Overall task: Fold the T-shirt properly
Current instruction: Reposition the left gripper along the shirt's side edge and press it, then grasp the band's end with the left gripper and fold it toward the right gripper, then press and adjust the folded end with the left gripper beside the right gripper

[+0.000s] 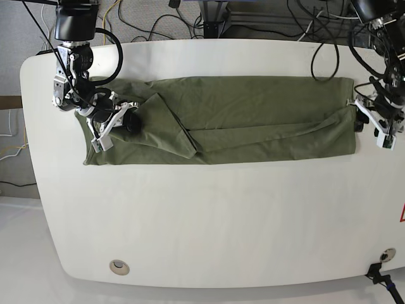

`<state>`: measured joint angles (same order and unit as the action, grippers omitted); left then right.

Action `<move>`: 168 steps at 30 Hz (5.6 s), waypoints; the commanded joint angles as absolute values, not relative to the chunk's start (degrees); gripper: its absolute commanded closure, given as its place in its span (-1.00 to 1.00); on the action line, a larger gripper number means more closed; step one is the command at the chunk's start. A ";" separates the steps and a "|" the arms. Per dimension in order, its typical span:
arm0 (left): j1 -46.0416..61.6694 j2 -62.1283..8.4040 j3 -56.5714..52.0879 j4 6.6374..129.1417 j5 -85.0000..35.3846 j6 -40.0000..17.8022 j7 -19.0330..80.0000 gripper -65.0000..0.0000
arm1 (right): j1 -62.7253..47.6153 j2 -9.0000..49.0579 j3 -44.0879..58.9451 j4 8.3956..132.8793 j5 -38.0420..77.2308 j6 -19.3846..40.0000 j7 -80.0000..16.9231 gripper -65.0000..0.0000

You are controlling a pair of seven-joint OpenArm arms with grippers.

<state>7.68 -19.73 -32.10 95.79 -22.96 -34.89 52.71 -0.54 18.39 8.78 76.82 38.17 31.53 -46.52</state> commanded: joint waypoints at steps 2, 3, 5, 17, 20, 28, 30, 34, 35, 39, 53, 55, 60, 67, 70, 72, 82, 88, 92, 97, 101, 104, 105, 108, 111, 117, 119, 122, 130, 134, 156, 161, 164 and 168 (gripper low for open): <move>5.85 -20.70 -34.68 92.35 -26.95 -35.47 56.31 -0.19 | -0.57 18.95 8.75 76.97 36.00 30.81 -49.01 1.00; 5.14 -20.70 -35.21 90.42 -28.79 -35.47 56.92 -0.35 | -0.57 18.95 8.75 76.97 36.00 30.81 -49.01 1.00; 4.79 -20.70 -35.47 86.29 -32.92 -35.47 57.01 -0.77 | -0.57 18.95 8.66 76.97 36.00 30.81 -49.01 1.00; 3.30 -17.98 -33.36 72.92 -36.70 -35.56 56.75 -1.00 | -0.57 18.95 8.66 76.97 36.00 30.81 -49.01 1.00; 2.95 -16.92 -29.58 72.92 -36.97 -35.56 56.66 -0.84 | -0.57 18.95 8.66 76.97 36.00 30.81 -49.01 1.00; 1.45 -14.99 -29.05 73.27 -36.97 -35.56 56.66 0.35 | -0.66 18.95 8.75 76.97 36.00 30.81 -49.01 1.00; 1.45 -14.99 -29.41 75.47 -37.05 -35.56 56.66 0.81 | -0.75 18.95 8.75 76.97 36.00 30.81 -49.01 1.00; 3.65 -14.29 -29.49 83.74 -43.30 -35.56 56.92 1.00 | -0.75 18.95 8.75 76.97 36.00 30.81 -49.01 1.00; 4.00 -14.20 -28.09 85.23 -45.41 -35.56 57.01 1.00 | -0.75 18.95 8.75 76.97 36.00 30.81 -49.01 1.00; 3.82 -14.02 -17.54 86.37 -53.05 -35.30 57.01 1.00 | -0.75 18.24 8.75 76.97 36.00 30.81 -49.01 1.00; -0.48 8.66 -7.96 80.92 -44.62 -35.12 56.92 1.00 | -0.84 16.66 8.66 76.97 36.00 30.81 -49.01 1.00; -0.75 9.00 -7.96 79.96 -44.26 -35.12 56.84 1.00 | -0.84 16.66 8.66 76.97 36.00 30.81 -49.01 1.00; -2.24 9.00 -7.87 78.11 -44.44 -35.12 56.75 1.00 | -0.84 16.57 8.57 76.97 36.00 30.81 -49.01 1.00; -4.62 9.00 -4.44 78.20 -44.44 -28.62 56.75 1.00 | -0.84 16.57 8.57 76.97 36.00 30.81 -49.01 1.00; -5.76 9.00 -1.63 79.16 -44.26 -27.03 56.75 1.00 | -0.84 16.57 8.57 76.97 36.00 30.81 -49.01 1.00; -6.11 8.04 0.92 80.13 -44.26 -24.40 56.75 0.94 | -0.75 16.22 8.48 76.97 36.00 30.81 -49.01 1.00; -6.55 6.73 11.56 85.58 -44.26 -10.59 56.66 -0.01 | -0.66 14.99 8.48 76.97 35.91 30.81 -49.01 1.00; -8.04 8.57 19.47 87.08 -44.35 -10.42 56.66 -0.01 | -0.66 14.99 8.48 76.88 35.91 30.81 -49.01 1.00; -7.78 8.48 20.79 91.12 -44.35 -10.51 56.66 -0.01 | -0.75 14.99 8.48 76.88 35.91 30.81 -49.01 1.00; -7.69 6.90 21.05 94.20 -44.26 -10.59 56.66 -0.01 | -0.75 14.99 8.40 76.88 35.91 30.81 -49.01 1.00; -7.78 2.33 20.79 96.92 -43.47 -10.59 56.66 -0.01 | -0.75 14.99 8.40 76.88 35.91 30.81 -49.01 1.00; -7.87 -2.51 20.88 97.71 -37.41 -10.59 56.57 -0.01 | -0.57 15.16 8.57 77.05 35.91 30.81 -49.01 1.00; -7.69 -4.00 20.88 98.07 -34.95 -10.68 55.87 -0.01 | -0.48 15.34 8.66 77.23 36.00 30.81 -49.10 1.00; -5.93 -9.27 21.05 98.07 -28.70 -10.68 50.42 -0.01 | 0.13 15.34 8.75 77.49 36.26 30.81 -49.36 1.00; -3.82 -12.88 21.05 96.04 -25.36 -10.68 46.02 -0.01 | 0.48 14.99 8.75 80.57 36.35 30.81 -49.45 1.00; -1.19 -14.46 20.70 90.77 -25.01 -10.68 42.95 -0.01 | 2.15 13.49 9.36 86.02 36.35 30.81 -52.00 1.00; -0.13 -15.25 20.79 92.00 -25.10 -10.77 42.42 -0.01 | 2.24 13.32 9.54 85.85 36.18 30.81 -52.00 1.00; 0.13 -15.25 20.70 95.60 -25.10 -10.77 42.15 -0.01 | 2.15 12.97 9.54 85.85 36.09 30.81 -52.00 1.00; -0.31 -15.08 18.59 99.74 -25.19 -10.77 42.15 -0.01 | 1.54 12.70 9.54 85.76 36.00 30.81 -52.00 1.00; -1.01 -14.99 18.86 99.47 -25.19 -10.77 42.07 -0.01 | 1.01 12.70 9.54 85.76 36.00 30.81 -51.91 1.00; 0.04 -6.81 18.86 91.38 -29.58 -19.12 48.57 -0.03 | 0.92 12.62 9.10 79.78 36.00 30.81 -48.31 1.00; -0.22 -5.58 18.95 90.24 -29.67 -20.97 48.40 -0.03 | 0.92 12.62 9.10 79.78 36.00 30.81 -48.31 1.00; -0.22 -4.09 19.03 90.24 -29.49 -24.22 48.40 -0.03 | 0.92 12.62 9.10 79.78 36.00 30.81 -48.31 1.00; -0.31 -1.98 19.21 89.10 -29.32 -24.40 48.40 -0.03 | 0.92 12.62 9.10 79.78 36.00 30.81 -48.31 1.00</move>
